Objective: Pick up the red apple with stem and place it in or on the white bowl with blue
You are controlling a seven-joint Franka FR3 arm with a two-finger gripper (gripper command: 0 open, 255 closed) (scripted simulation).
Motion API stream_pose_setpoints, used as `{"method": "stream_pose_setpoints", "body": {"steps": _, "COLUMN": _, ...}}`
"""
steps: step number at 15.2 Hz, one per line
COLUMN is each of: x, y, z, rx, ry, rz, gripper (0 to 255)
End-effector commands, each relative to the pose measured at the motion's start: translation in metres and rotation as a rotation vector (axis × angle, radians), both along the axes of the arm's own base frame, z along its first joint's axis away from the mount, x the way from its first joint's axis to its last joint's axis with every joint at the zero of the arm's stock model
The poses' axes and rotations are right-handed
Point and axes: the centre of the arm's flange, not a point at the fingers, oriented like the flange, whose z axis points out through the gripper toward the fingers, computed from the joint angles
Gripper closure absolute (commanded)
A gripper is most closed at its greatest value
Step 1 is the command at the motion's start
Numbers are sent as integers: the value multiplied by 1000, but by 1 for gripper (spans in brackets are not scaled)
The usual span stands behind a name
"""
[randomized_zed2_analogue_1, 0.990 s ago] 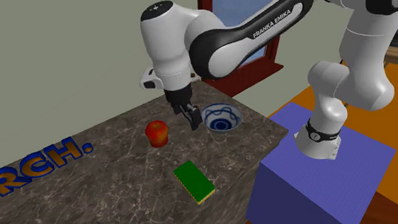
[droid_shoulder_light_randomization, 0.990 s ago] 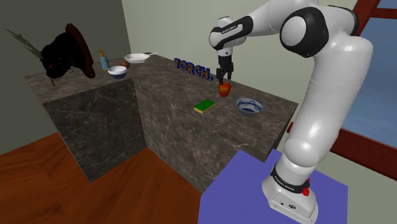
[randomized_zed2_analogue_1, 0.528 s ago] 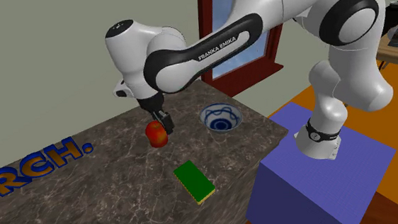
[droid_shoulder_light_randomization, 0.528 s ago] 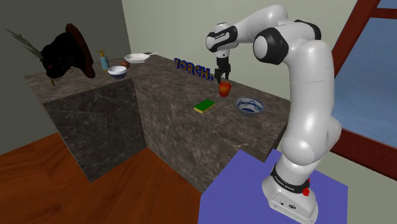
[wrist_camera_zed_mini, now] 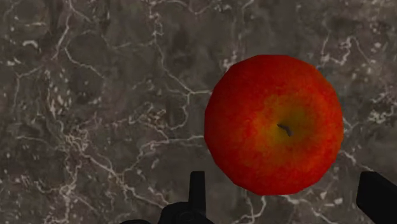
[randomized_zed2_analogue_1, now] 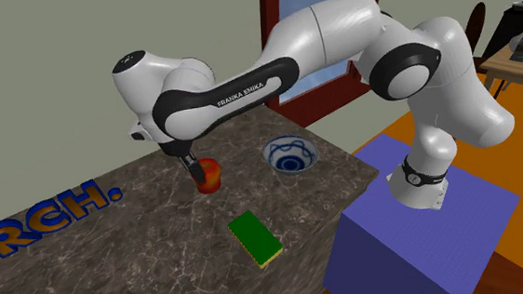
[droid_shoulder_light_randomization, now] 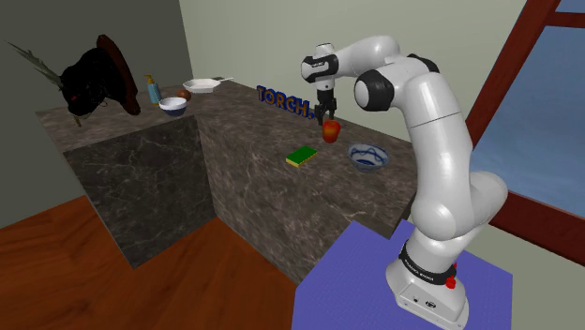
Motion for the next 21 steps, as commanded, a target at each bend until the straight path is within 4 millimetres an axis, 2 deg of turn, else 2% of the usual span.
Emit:
{"method": "stream_pose_setpoints", "body": {"steps": 1, "x": 0, "y": -1, "z": -10, "rx": 0, "ry": -1, "rz": 0, "gripper": 0}}
{"method": "stream_pose_setpoints", "body": {"steps": 5, "x": -4, "y": -2, "z": -28, "rx": 0, "ry": -1, "rz": 0, "gripper": 0}}
{"method": "stream_pose_setpoints", "body": {"steps": 12, "x": -4, "y": -2, "z": -28, "rx": 0, "ry": 0, "rz": 0, "gripper": 0}}
{"method": "stream_pose_setpoints", "body": {"steps": 13, "x": -4, "y": -2, "z": -28, "rx": 0, "ry": 0, "rz": 0, "gripper": 255}}
{"method": "stream_pose_setpoints", "body": {"steps": 21, "x": -4, "y": -2, "z": -29, "rx": 0, "ry": 0, "rz": 0, "gripper": 255}}
